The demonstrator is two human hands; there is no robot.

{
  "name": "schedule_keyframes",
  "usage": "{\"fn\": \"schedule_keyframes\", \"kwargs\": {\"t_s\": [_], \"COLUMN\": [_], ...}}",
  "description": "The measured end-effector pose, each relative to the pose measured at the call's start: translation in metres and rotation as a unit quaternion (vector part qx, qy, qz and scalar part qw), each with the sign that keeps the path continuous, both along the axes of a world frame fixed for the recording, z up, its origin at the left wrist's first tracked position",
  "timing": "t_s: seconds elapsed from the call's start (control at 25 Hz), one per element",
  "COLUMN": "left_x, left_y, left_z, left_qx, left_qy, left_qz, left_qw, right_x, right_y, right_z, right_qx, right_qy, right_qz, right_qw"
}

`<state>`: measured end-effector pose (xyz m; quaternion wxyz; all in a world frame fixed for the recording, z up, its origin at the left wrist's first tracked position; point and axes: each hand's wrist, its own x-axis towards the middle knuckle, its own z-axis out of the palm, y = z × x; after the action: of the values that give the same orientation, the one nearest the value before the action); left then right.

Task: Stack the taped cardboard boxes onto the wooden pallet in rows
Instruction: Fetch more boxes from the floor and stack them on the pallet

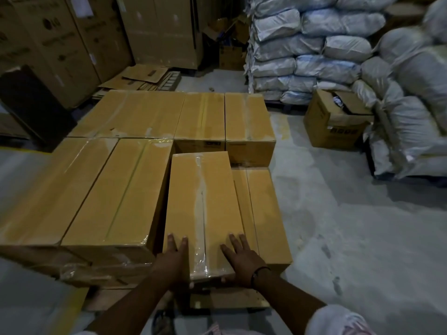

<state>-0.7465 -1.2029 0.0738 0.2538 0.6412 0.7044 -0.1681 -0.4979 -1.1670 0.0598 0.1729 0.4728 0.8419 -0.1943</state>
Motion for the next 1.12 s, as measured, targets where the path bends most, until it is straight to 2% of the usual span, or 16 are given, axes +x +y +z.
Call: {"fn": "schedule_keyframes", "kwargs": {"t_s": [0.4,0.64,0.84,1.12], "left_x": [-0.026,-0.059,-0.096,-0.125], "left_y": [0.008,0.029,0.042,0.056], "left_z": [0.0,0.012,0.017,0.015], "left_qx": [0.034,0.093,0.068,0.105], "left_qy": [0.017,0.121,0.103,0.083], "left_qz": [-0.032,-0.087,-0.068,-0.11], "left_qw": [0.999,0.984,0.99,0.985], "right_x": [-0.011,-0.049,-0.068,-0.072], "right_y": [0.007,0.025,0.035,0.047], "right_z": [0.003,0.005,-0.004,-0.004], "right_qx": [0.001,0.014,0.009,-0.02], "right_qy": [0.036,0.058,0.082,0.1], "right_qz": [-0.021,-0.051,-0.126,-0.186], "right_qw": [0.999,0.997,0.989,0.977]}}
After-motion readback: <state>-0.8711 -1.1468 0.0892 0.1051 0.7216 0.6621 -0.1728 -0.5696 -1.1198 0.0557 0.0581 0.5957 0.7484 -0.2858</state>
